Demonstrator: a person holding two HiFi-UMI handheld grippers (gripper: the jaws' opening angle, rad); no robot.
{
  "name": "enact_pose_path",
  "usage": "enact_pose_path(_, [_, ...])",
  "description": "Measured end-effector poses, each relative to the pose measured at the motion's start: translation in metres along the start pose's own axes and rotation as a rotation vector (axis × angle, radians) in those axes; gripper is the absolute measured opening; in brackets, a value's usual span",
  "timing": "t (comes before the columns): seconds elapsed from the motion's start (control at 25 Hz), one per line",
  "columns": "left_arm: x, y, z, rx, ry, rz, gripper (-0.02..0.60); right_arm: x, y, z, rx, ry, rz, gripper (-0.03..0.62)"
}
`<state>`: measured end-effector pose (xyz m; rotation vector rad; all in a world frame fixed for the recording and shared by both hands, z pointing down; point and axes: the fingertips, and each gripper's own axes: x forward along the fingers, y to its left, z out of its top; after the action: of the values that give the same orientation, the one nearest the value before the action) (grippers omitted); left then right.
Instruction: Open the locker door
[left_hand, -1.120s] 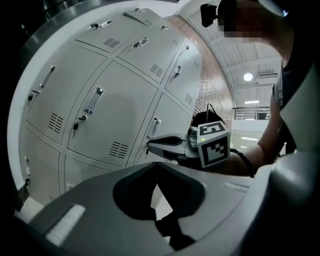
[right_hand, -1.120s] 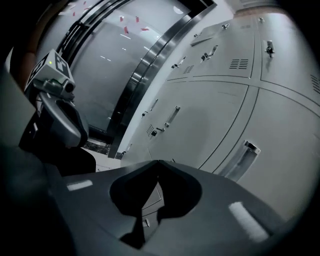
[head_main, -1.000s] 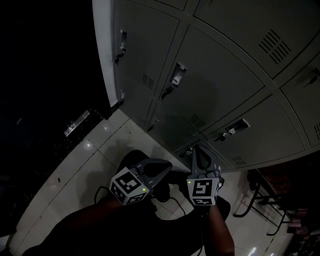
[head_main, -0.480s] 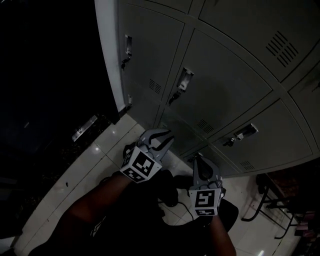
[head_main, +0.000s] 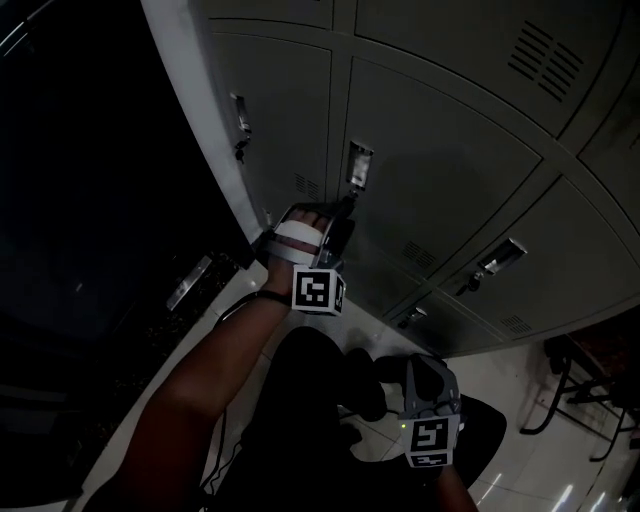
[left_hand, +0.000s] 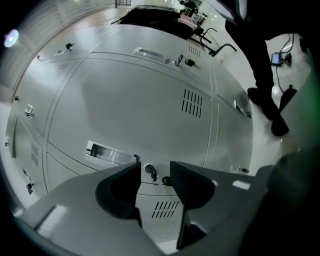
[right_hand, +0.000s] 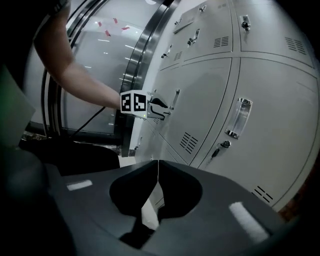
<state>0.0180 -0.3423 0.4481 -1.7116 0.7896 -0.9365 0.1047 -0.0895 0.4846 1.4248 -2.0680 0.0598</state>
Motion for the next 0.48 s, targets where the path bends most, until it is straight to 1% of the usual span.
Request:
enact_pose_path(0.12, [0.018, 0.001, -0.014, 0.007, 0.052, 0.008, 0.172, -0.003, -0.002, -0.003, 0.019, -0.004, -0.005, 0.008])
enact_pose_path(0.16, [0.022, 0.002, -0.017, 0.010, 0.062, 0.012, 0.161, -0.003, -0.002, -0.003, 0.024, -0.004, -0.006, 0.008])
enact_pose_path(0.24, [0.027, 0.004, -0.021, 0.030, 0.079, 0.027, 0.101, -0.002, -0.003, -0.005, 0.030, -0.004, -0.006, 0.008])
enact_pose_path(0.36, [0.028, 0.005, -0.017, 0.069, 0.081, 0.040, 0.096, -0.001, -0.005, -0.005, 0.037, -0.004, -0.009, 0.008])
enact_pose_path(0.48, [0.023, -0.002, -0.007, 0.077, 0.064, 0.033, 0.094, -0.001, -0.005, -0.004, 0.040, -0.007, -0.011, 0.008])
